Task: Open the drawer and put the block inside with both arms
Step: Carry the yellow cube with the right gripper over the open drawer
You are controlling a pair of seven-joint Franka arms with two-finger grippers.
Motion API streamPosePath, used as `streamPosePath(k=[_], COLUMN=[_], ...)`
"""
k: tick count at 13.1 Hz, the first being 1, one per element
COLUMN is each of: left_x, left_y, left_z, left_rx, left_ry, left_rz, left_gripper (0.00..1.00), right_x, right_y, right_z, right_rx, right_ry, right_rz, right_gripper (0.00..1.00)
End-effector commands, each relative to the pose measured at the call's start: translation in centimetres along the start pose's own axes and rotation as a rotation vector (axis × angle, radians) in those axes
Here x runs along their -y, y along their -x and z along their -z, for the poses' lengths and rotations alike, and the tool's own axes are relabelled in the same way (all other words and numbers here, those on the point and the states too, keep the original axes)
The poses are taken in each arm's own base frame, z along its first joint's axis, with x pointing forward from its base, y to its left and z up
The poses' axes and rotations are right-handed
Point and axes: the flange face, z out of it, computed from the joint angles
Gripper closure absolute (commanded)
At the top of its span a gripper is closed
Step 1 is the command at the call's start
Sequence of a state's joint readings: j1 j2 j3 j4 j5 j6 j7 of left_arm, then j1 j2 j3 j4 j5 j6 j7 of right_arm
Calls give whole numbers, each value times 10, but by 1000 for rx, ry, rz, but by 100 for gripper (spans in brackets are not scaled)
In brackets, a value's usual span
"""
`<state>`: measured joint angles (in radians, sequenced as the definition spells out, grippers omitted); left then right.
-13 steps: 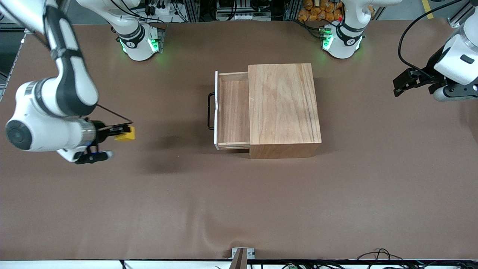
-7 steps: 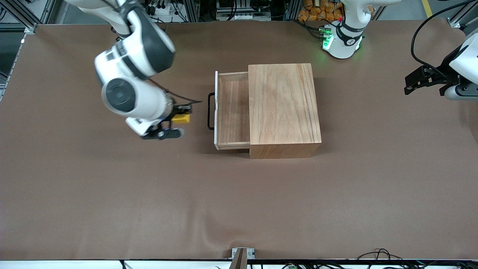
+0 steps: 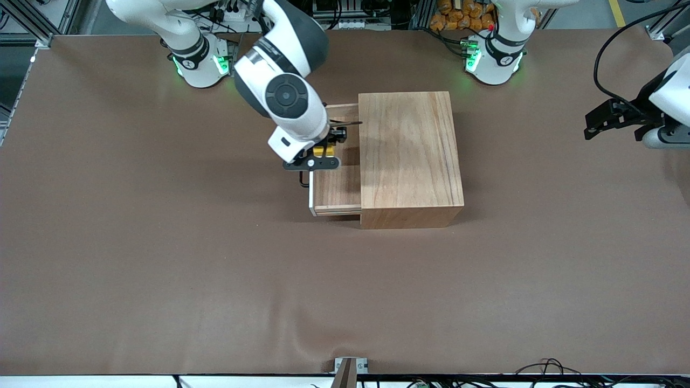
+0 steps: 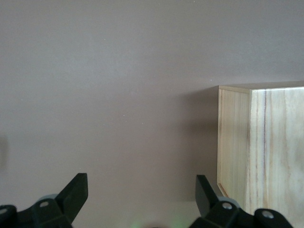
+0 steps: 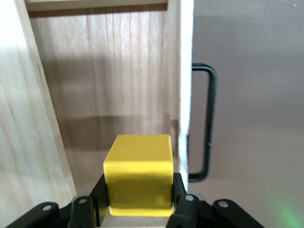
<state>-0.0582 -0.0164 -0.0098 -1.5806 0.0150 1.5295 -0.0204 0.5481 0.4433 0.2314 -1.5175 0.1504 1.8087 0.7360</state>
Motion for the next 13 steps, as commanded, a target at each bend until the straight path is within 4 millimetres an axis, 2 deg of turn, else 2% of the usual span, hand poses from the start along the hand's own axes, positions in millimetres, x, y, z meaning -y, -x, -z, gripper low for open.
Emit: streamPosePath(k=[1, 3, 5, 6, 9, 11, 13], left_x=[2, 0, -3, -2, -7, -11, -12], left_y=[0, 3, 4, 3, 1, 1, 3], left_z=[3, 7, 9, 7, 4, 3, 0], left_rx=[-5, -5, -10, -7, -1, 1, 19], left_ry=[11, 10, 13, 13, 14, 14, 14], left_rz=[-8, -11, -16, -14, -25, -31, -36], left_gripper=[0, 0, 0, 0, 0, 0, 0], right_x=[16, 15, 16, 15, 7, -13, -37], right_y=[-6, -12, -13, -14, -25, -40, -51], right_z=[-37, -48, -45, -37, 25, 77, 113], right_rx=[-24, -27, -29, -32, -54, -79, -105], right_ry=[30, 48, 39, 26, -11, -40, -43], right_rz=[-22, -27, -120, -128, -141, -171, -209], right_gripper=[100, 100, 0, 0, 0, 0, 0])
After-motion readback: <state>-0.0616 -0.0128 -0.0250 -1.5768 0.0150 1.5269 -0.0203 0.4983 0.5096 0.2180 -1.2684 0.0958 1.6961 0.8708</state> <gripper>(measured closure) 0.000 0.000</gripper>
